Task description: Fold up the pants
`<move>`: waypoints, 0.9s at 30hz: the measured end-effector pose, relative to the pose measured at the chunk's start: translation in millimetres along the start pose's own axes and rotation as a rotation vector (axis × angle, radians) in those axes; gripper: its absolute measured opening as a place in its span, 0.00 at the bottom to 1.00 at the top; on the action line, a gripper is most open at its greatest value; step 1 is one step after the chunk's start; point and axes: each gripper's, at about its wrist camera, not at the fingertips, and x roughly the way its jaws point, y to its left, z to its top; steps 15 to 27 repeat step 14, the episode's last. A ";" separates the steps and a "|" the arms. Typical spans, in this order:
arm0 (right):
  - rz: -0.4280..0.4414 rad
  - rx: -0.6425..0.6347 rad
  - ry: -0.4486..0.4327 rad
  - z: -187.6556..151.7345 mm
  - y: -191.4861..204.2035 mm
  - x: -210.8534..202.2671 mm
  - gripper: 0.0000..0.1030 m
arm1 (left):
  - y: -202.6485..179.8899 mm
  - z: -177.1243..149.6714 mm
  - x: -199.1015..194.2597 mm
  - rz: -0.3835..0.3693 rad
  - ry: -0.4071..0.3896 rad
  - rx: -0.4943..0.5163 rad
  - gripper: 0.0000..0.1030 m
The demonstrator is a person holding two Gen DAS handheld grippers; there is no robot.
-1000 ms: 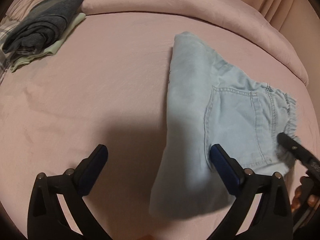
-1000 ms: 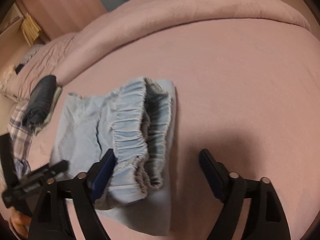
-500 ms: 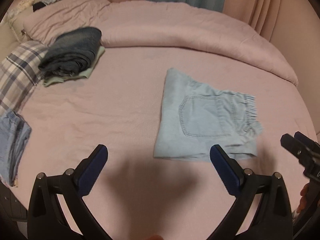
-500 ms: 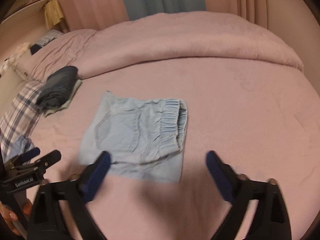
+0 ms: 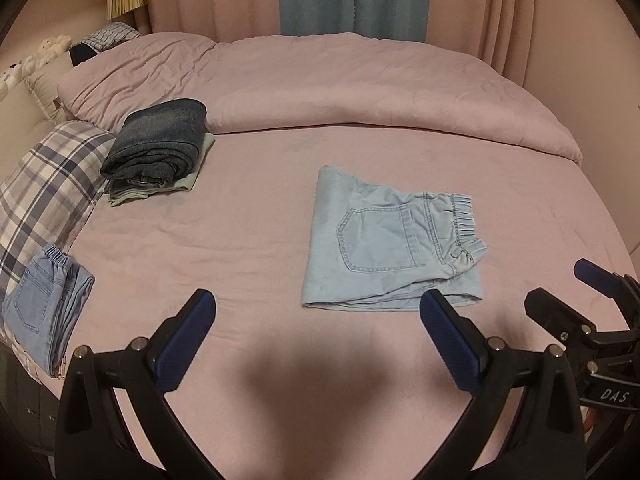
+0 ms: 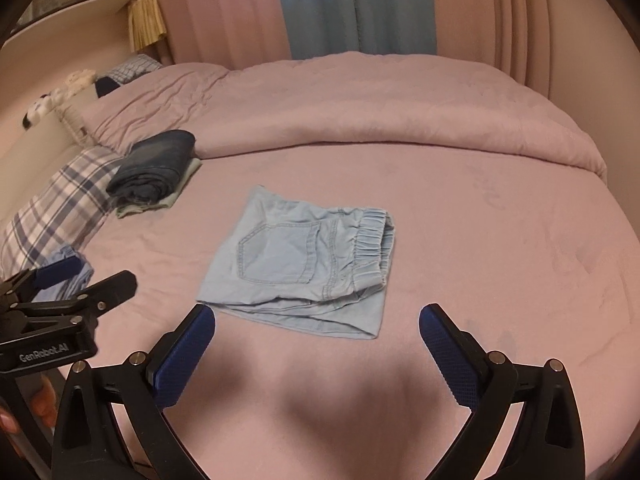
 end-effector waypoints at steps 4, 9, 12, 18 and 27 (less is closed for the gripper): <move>0.002 -0.011 -0.012 -0.1 4.1 -4.8 0.99 | -3.7 -0.9 -4.1 -0.001 -0.007 0.005 0.99; 0.008 -0.014 -0.013 -0.8 4.6 -6.1 0.99 | -9.6 -2.0 -6.1 0.007 -0.015 0.020 0.99; 0.006 -0.013 -0.013 -1.5 5.3 -7.9 0.99 | -9.7 -2.2 -6.6 0.002 -0.013 0.017 0.99; 0.006 -0.012 -0.015 -1.9 6.0 -9.2 0.99 | -10.7 -2.0 -7.2 -0.008 -0.011 0.017 0.99; 0.006 -0.012 -0.015 -1.9 6.0 -9.2 0.99 | -10.7 -2.0 -7.2 -0.008 -0.011 0.017 0.99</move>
